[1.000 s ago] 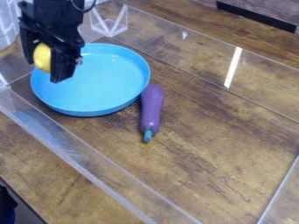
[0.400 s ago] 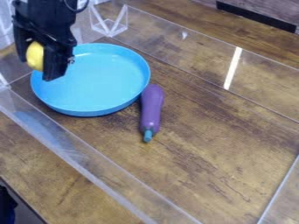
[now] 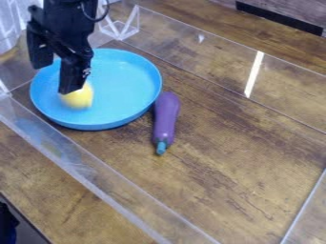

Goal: Put the carrot on the blue tray

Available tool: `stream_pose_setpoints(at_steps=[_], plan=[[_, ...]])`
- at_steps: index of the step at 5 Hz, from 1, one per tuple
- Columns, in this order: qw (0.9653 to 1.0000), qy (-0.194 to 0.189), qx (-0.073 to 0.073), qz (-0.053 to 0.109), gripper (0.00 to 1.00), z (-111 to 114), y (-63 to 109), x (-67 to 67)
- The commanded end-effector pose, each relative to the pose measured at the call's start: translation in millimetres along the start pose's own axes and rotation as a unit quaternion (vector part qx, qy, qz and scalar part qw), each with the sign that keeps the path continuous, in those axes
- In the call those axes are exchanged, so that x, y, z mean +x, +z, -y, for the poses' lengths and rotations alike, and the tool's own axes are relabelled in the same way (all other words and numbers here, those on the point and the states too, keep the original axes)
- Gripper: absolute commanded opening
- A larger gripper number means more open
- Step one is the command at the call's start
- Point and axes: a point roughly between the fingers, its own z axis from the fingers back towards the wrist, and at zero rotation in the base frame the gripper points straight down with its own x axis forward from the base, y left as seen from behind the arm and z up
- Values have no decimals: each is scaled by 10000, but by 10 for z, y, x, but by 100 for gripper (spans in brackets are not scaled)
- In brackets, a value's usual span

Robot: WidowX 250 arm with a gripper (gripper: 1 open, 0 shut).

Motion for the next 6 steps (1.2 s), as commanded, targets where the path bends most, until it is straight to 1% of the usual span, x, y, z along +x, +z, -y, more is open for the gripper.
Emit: stream_pose_setpoints(at_steps=[1,2,4,5,6], plan=[[9994,-133,32,321,100,-88,113,128],[9985,-361,28,401,100,-108,81,172],[9985,-300,-55,455,100,67,41,414],[9987,-179,-74,468,100,-78,18,372],[9987,-153,-86,481,100,-107,-39,351]])
